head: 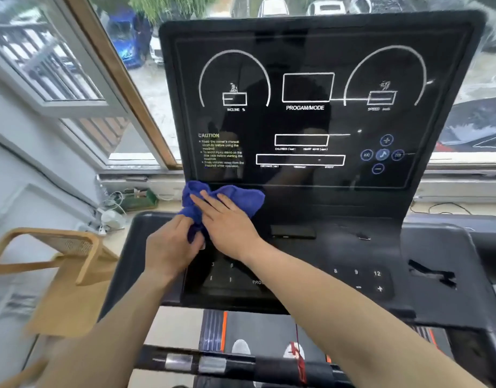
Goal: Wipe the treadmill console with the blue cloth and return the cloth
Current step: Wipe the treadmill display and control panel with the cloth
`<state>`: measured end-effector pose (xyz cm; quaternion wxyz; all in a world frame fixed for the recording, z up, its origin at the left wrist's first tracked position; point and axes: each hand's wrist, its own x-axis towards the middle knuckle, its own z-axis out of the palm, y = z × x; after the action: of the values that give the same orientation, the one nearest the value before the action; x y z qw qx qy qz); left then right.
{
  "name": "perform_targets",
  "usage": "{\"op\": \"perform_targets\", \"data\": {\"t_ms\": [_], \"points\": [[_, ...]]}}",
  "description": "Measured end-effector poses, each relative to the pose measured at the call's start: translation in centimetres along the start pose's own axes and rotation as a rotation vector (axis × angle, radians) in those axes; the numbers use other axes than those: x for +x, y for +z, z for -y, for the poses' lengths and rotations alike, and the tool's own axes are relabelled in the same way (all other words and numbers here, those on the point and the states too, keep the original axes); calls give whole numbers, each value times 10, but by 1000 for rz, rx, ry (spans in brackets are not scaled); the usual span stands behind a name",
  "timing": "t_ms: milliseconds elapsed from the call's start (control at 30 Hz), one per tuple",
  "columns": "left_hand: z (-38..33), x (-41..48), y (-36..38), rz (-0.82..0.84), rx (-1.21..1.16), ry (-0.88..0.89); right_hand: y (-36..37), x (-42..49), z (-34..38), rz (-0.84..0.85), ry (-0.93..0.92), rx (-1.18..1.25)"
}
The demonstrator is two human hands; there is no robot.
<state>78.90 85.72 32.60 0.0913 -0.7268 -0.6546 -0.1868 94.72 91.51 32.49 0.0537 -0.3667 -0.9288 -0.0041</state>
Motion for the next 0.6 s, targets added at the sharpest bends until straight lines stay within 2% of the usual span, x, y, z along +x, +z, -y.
{"op": "perform_targets", "data": {"t_ms": [133,200,333,467,600], "points": [[-3,-27,8,173,-71,94,26,-34,15,78,81,137],[-7,-29,11,203,-89,104,34,-50,18,89,111,154],[-26,-27,19,171,-129,117,33,-77,2,33,148,131],[-55,-16,28,106,-160,41,24,-83,-25,13,180,-8],[-50,-19,32,99,-206,-3,31,-70,-29,84,54,-67]]}}
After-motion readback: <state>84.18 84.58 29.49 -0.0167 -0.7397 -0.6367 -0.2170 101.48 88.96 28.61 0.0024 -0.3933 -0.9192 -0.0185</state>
